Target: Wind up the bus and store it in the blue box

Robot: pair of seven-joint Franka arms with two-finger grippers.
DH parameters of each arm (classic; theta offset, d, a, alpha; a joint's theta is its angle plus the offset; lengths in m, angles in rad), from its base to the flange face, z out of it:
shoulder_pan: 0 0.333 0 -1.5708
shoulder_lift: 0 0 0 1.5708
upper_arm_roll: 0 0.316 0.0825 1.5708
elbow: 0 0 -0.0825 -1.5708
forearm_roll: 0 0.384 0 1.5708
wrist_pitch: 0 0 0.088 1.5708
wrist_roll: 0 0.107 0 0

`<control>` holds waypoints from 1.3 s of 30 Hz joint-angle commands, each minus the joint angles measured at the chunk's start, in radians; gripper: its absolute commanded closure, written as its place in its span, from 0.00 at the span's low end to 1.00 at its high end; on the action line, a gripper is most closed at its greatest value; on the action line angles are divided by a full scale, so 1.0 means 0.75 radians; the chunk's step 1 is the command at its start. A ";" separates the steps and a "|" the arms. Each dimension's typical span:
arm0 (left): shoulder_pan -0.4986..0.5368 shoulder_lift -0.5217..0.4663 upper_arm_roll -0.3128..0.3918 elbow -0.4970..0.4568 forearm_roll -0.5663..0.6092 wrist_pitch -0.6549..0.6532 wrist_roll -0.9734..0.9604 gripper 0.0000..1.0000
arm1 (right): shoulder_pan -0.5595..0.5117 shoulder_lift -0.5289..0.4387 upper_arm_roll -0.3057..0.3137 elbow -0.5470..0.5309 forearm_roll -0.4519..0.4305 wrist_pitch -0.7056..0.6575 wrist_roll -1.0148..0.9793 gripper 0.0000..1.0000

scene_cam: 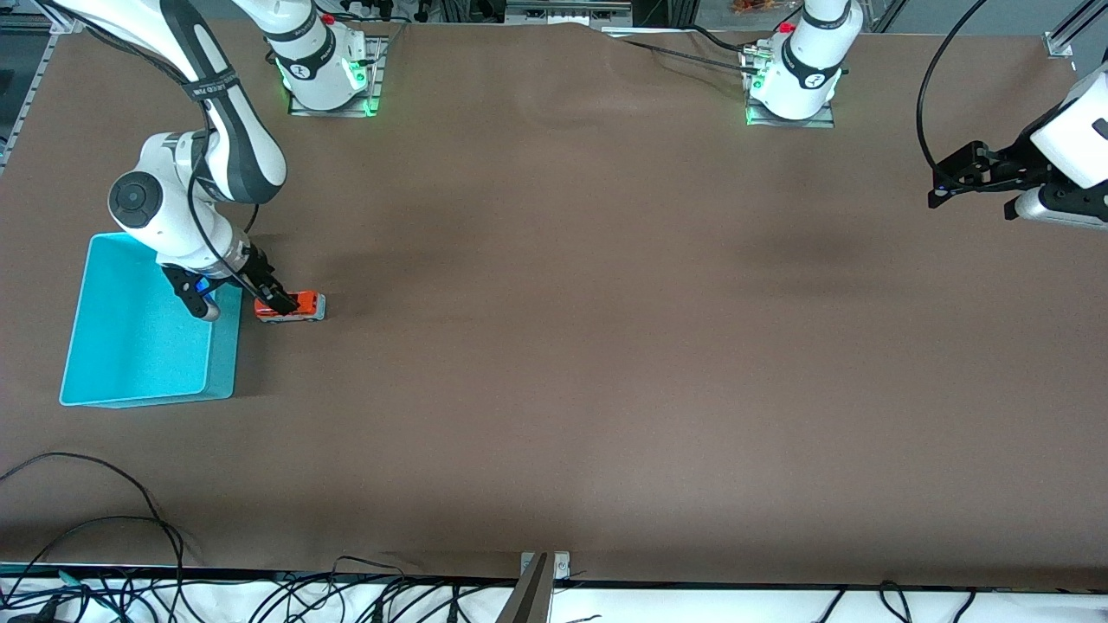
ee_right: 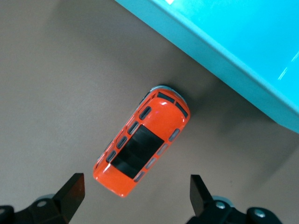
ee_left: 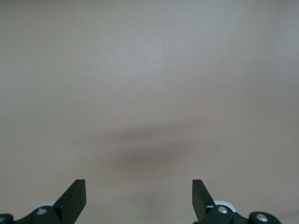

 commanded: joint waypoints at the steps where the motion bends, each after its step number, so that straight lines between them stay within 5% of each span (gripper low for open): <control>1: -0.002 0.028 -0.004 0.054 0.019 -0.038 -0.014 0.00 | -0.007 0.030 -0.024 -0.011 0.011 0.058 0.044 0.00; 39: -0.013 0.024 -0.014 0.054 0.025 -0.038 -0.010 0.00 | 0.003 0.178 -0.030 0.011 0.001 0.220 0.203 0.00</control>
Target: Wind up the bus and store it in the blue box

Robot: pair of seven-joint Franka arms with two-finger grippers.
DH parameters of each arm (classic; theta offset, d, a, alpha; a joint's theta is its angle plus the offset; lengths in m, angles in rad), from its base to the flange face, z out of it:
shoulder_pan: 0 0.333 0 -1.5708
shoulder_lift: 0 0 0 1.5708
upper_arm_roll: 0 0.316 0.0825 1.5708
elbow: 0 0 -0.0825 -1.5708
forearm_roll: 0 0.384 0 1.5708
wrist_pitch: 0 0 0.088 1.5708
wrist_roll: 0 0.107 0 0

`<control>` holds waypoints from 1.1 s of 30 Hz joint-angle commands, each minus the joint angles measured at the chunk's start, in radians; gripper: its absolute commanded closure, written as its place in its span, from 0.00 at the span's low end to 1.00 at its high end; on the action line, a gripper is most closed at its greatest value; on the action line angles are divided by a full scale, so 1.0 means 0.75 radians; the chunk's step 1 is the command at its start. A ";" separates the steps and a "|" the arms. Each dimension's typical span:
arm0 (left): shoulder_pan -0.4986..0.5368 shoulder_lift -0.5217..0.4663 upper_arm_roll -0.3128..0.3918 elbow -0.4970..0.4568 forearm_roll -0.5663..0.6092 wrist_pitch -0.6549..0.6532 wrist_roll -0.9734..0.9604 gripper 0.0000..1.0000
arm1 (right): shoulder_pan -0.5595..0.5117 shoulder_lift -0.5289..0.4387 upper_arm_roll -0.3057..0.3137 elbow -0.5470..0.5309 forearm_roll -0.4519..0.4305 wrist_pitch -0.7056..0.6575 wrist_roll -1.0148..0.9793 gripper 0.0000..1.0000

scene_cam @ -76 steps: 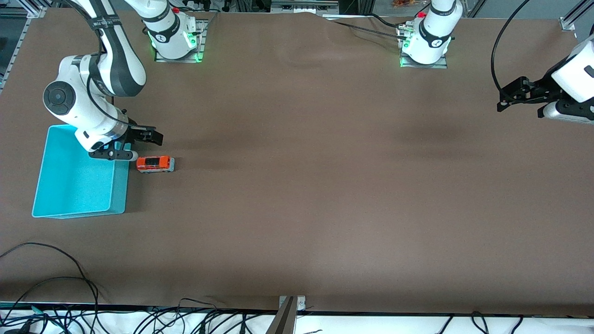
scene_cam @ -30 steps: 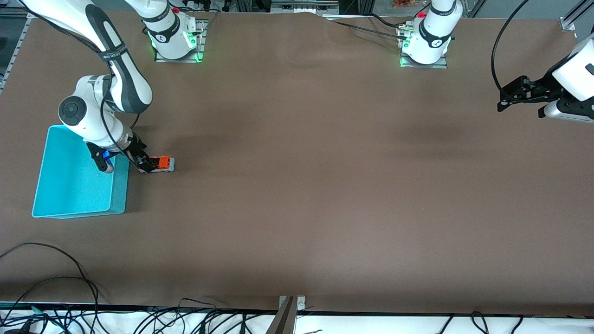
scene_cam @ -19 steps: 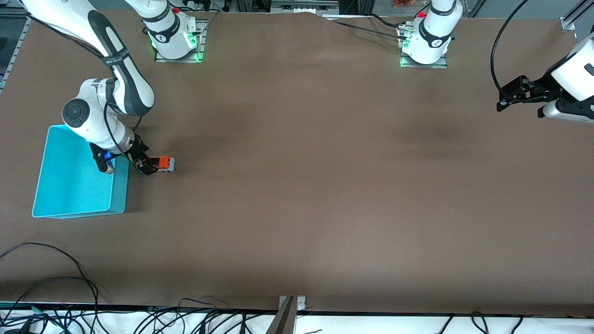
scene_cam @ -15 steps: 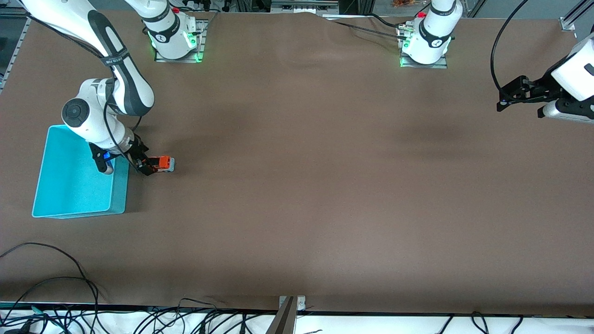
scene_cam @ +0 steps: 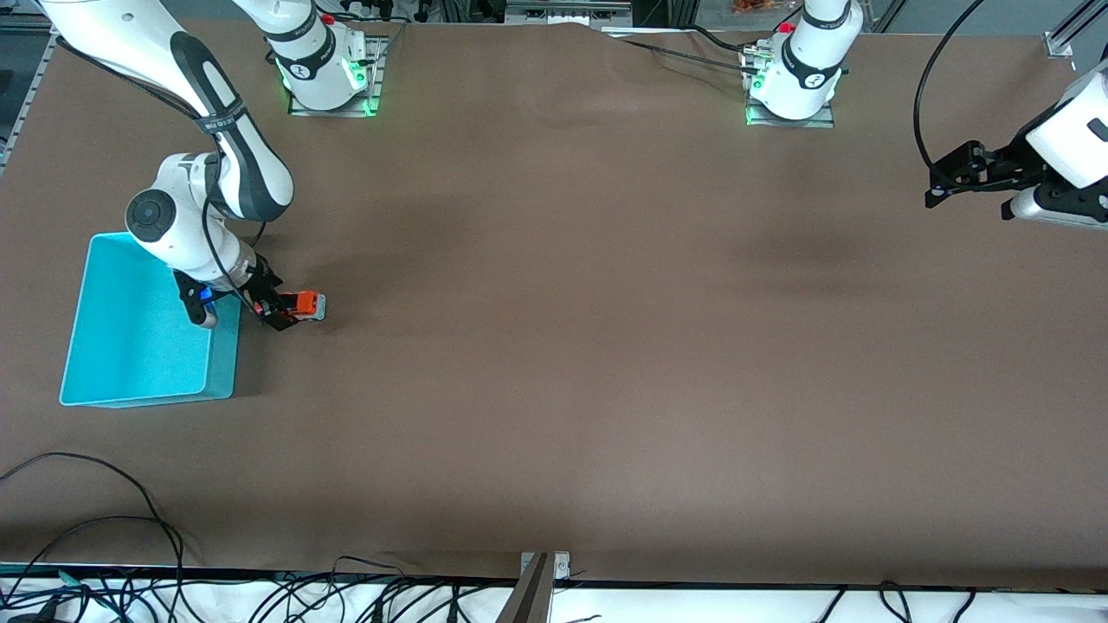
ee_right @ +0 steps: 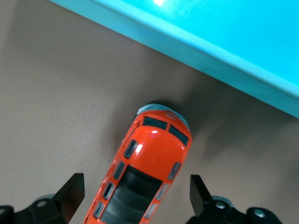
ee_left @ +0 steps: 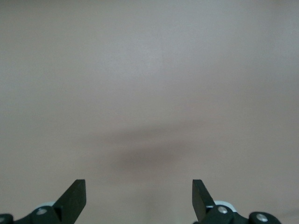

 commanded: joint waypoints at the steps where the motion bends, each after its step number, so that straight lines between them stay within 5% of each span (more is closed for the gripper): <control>1: -0.010 0.023 -0.010 0.053 0.025 -0.038 -0.010 0.00 | 0.006 0.032 0.003 0.009 -0.005 0.027 0.016 0.00; 2: -0.010 0.021 -0.010 0.053 0.025 -0.040 -0.010 0.00 | 0.008 0.034 0.003 0.011 -0.011 0.027 0.016 0.02; 7: -0.008 0.021 -0.006 0.053 0.023 -0.052 -0.008 0.00 | 0.009 0.034 0.003 0.011 -0.017 0.027 0.014 0.63; 11: -0.012 0.019 -0.018 0.055 0.019 -0.050 -0.018 0.00 | 0.009 0.034 0.003 0.011 -0.019 0.025 0.004 0.97; 22: -0.008 0.027 -0.004 0.100 0.013 -0.048 -0.014 0.00 | 0.009 0.014 0.005 0.011 -0.040 0.007 -0.035 1.00; 33: 0.003 0.048 -0.004 0.100 0.025 -0.034 -0.014 0.00 | 0.006 -0.142 0.007 0.011 -0.036 -0.114 -0.159 1.00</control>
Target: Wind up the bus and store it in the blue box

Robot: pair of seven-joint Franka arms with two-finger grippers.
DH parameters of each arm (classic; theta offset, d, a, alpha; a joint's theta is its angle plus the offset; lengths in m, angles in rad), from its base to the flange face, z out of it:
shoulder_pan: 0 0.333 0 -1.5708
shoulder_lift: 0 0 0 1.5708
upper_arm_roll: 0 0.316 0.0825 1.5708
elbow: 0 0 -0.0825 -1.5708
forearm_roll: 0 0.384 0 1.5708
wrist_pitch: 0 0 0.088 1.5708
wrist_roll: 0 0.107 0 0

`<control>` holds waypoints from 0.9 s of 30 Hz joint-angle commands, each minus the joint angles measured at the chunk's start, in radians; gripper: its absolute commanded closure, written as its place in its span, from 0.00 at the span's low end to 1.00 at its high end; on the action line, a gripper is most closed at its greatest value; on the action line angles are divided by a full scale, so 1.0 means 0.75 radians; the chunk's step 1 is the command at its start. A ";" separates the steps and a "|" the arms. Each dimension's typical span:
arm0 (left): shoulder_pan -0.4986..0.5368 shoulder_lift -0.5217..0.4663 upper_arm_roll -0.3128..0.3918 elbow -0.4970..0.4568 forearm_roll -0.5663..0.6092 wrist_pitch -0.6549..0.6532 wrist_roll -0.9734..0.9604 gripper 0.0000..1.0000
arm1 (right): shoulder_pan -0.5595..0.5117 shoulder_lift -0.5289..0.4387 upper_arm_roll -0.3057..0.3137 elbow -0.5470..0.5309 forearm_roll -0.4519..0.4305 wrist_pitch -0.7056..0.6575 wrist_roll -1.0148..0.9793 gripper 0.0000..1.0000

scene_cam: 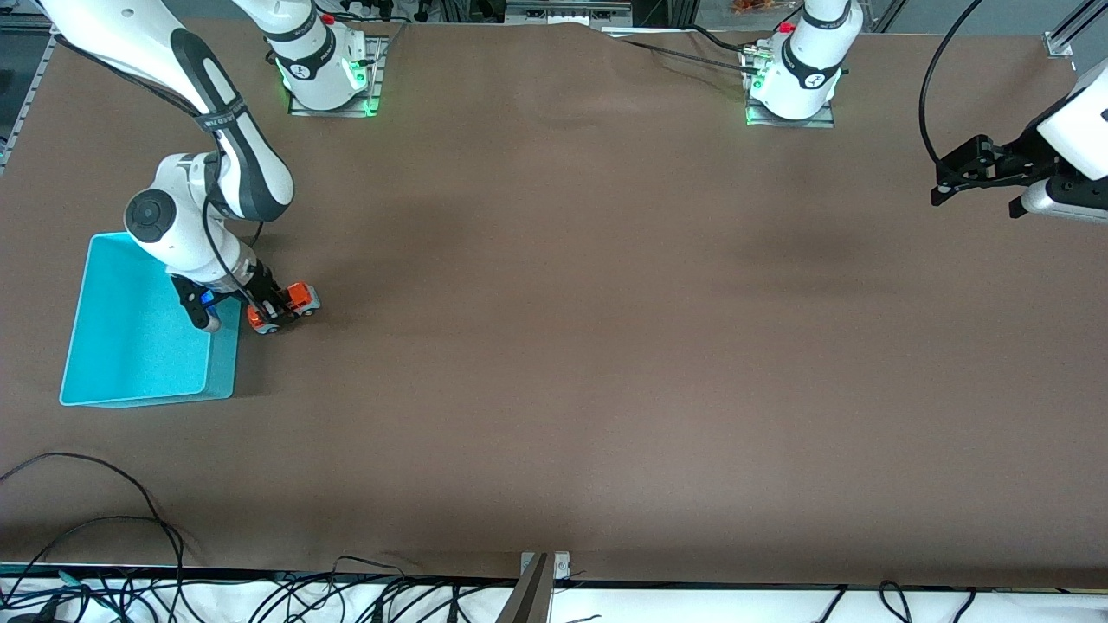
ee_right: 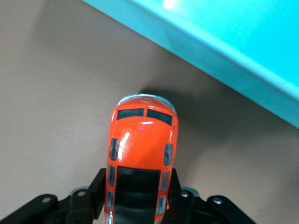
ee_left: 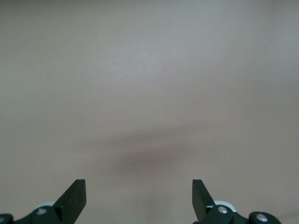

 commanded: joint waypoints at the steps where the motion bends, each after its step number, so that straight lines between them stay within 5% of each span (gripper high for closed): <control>1: -0.004 0.035 0.003 0.048 0.027 -0.014 -0.014 0.00 | -0.001 -0.131 0.002 -0.012 -0.016 -0.105 -0.096 1.00; 13: 0.017 0.060 0.013 0.050 0.025 -0.012 -0.012 0.00 | -0.023 -0.303 0.000 0.055 -0.020 -0.465 -0.485 1.00; 19: 0.019 0.060 0.011 0.050 0.025 -0.012 -0.014 0.00 | -0.064 -0.309 0.000 0.172 -0.147 -0.707 -0.750 1.00; 27: 0.019 0.060 0.013 0.050 0.027 -0.012 -0.012 0.00 | -0.109 -0.305 -0.088 0.211 -0.214 -0.727 -1.033 1.00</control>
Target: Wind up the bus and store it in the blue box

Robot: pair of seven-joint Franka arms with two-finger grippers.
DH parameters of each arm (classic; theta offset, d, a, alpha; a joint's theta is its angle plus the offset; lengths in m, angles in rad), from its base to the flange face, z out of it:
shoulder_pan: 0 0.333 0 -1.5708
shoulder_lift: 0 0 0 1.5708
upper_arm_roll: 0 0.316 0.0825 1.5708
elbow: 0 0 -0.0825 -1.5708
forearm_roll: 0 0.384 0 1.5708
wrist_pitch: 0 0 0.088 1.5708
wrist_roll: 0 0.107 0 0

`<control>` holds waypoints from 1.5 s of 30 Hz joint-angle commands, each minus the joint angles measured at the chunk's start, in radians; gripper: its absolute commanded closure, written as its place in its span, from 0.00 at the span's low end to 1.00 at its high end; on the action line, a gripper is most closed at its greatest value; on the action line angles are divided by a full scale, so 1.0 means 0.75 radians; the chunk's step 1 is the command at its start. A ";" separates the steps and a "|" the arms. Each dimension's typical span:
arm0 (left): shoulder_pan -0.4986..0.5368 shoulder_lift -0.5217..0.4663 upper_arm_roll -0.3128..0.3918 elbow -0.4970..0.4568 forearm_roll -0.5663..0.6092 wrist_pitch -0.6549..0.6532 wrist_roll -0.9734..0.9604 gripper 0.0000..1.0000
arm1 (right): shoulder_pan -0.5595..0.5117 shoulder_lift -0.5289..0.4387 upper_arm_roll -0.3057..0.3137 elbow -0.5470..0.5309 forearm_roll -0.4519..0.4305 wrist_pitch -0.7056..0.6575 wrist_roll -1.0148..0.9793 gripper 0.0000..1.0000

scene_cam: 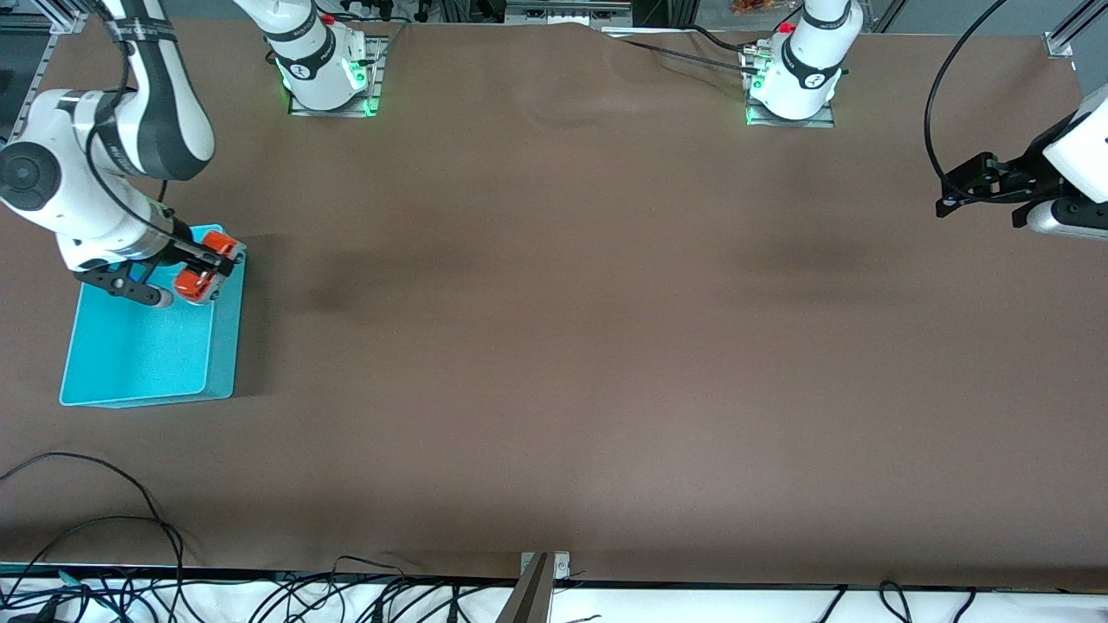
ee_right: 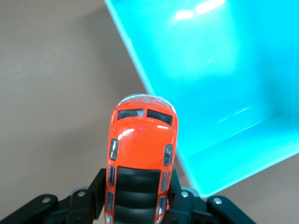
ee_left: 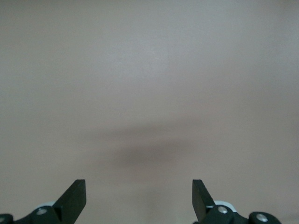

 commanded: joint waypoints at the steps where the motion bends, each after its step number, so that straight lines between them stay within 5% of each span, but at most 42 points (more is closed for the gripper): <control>1: 0.002 0.021 -0.002 0.043 0.023 -0.013 -0.009 0.00 | -0.030 0.008 -0.075 0.034 -0.071 -0.031 -0.205 1.00; 25: 0.002 0.021 -0.002 0.043 0.023 -0.013 -0.009 0.00 | -0.051 0.245 -0.319 0.036 -0.222 0.163 -0.639 1.00; 45: 0.004 0.021 -0.002 0.043 0.023 -0.013 -0.009 0.00 | -0.098 0.425 -0.337 0.075 -0.267 0.315 -0.680 1.00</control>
